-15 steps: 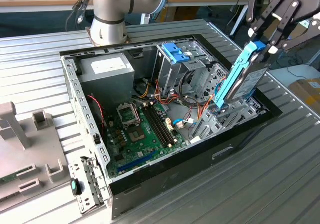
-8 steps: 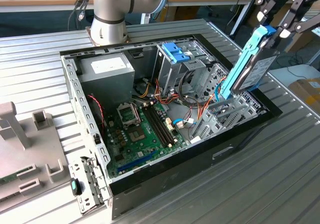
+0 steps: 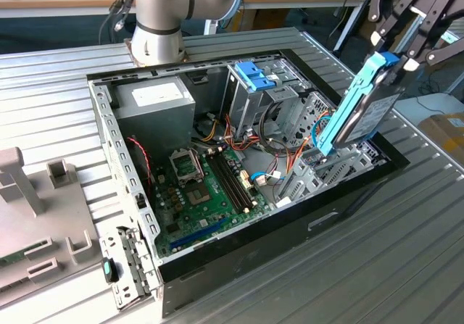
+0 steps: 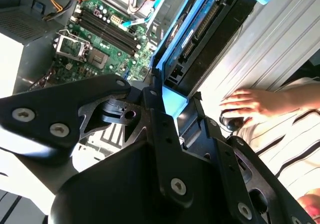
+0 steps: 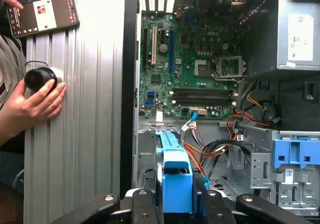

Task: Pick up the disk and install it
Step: 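Pick up the disk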

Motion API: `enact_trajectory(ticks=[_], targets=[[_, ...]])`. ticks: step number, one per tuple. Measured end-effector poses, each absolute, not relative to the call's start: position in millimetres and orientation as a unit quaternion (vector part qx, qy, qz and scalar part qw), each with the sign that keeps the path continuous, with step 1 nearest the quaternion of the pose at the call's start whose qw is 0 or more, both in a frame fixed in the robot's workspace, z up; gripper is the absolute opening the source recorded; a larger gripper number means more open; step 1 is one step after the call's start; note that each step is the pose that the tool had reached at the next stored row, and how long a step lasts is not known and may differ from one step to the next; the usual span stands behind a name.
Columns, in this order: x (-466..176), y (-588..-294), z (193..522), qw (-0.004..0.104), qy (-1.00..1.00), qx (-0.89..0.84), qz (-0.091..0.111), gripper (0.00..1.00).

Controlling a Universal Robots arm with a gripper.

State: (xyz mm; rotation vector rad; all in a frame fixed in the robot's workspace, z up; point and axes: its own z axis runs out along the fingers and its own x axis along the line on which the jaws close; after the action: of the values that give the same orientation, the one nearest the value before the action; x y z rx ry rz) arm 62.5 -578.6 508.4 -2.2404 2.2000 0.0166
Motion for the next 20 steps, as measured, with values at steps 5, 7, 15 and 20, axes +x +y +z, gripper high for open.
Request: enact_trajectory(ticks=[5,7,15,20], targets=[[68.3,-579.8,488.8,0.001,0.701,-0.713,0.005,0.36],[68.3,-579.8,484.6,0.001,0.701,-0.713,0.005,0.36],[68.8,-571.7,476.4,0.001,0.702,-0.712,0.005,0.36],[69.1,-568.6,472.4,0.001,0.703,-0.711,0.005,0.36]])
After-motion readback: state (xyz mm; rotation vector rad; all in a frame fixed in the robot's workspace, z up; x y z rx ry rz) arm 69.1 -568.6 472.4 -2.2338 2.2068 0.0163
